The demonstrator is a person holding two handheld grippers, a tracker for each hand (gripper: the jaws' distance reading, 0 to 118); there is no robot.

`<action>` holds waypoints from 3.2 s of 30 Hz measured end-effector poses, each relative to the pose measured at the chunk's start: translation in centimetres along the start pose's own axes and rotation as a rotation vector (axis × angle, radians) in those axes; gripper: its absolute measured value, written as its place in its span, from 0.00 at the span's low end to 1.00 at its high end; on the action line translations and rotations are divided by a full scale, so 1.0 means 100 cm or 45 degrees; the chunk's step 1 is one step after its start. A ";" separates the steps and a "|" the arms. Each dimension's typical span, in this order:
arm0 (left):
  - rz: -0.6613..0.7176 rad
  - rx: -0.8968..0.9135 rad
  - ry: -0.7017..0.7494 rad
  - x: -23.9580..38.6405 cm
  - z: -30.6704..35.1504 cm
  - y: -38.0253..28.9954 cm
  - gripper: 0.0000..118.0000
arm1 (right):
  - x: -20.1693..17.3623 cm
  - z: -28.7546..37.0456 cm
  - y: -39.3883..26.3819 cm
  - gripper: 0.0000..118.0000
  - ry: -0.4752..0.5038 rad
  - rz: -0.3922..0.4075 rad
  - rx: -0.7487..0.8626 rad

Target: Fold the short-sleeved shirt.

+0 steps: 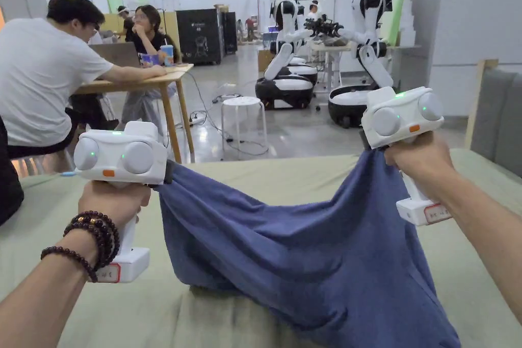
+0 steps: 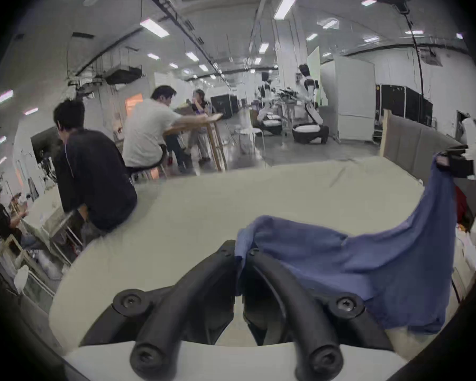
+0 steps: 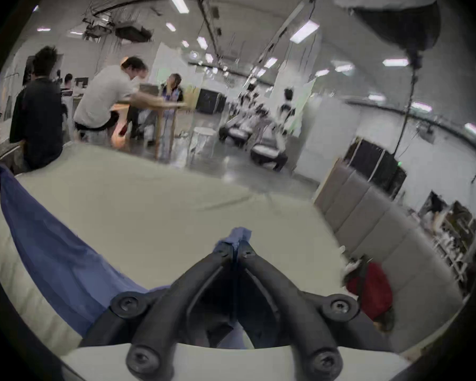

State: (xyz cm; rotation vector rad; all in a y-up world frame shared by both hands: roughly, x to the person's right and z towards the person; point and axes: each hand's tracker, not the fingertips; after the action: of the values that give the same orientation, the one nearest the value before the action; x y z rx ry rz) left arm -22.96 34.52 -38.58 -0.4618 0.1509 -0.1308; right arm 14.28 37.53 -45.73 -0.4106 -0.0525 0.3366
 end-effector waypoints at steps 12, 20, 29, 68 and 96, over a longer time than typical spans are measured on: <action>0.084 0.196 0.146 -0.028 -0.015 0.170 0.02 | 0.106 0.002 0.138 0.01 -0.223 -0.117 0.224; 0.068 0.255 0.222 -0.029 -0.040 0.230 0.02 | 0.118 -0.019 0.197 0.01 -0.203 -0.277 0.318; 0.187 0.269 0.186 -0.037 -0.059 0.231 0.02 | 0.111 -0.045 0.192 0.01 -0.176 -0.404 0.297; 0.094 0.066 0.024 -0.015 0.008 -0.006 0.02 | 0.063 0.052 -0.060 0.01 -0.037 -0.195 0.082; 0.215 -0.276 -0.167 -0.046 0.121 -0.350 0.02 | -0.004 0.169 -0.415 0.01 0.087 -0.145 -0.523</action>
State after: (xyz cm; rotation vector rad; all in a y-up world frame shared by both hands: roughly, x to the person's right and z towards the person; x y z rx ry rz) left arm -28.56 9.47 -11.55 -0.6695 0.0751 0.0822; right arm 24.74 8.12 -13.61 -0.8219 -0.0785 0.1974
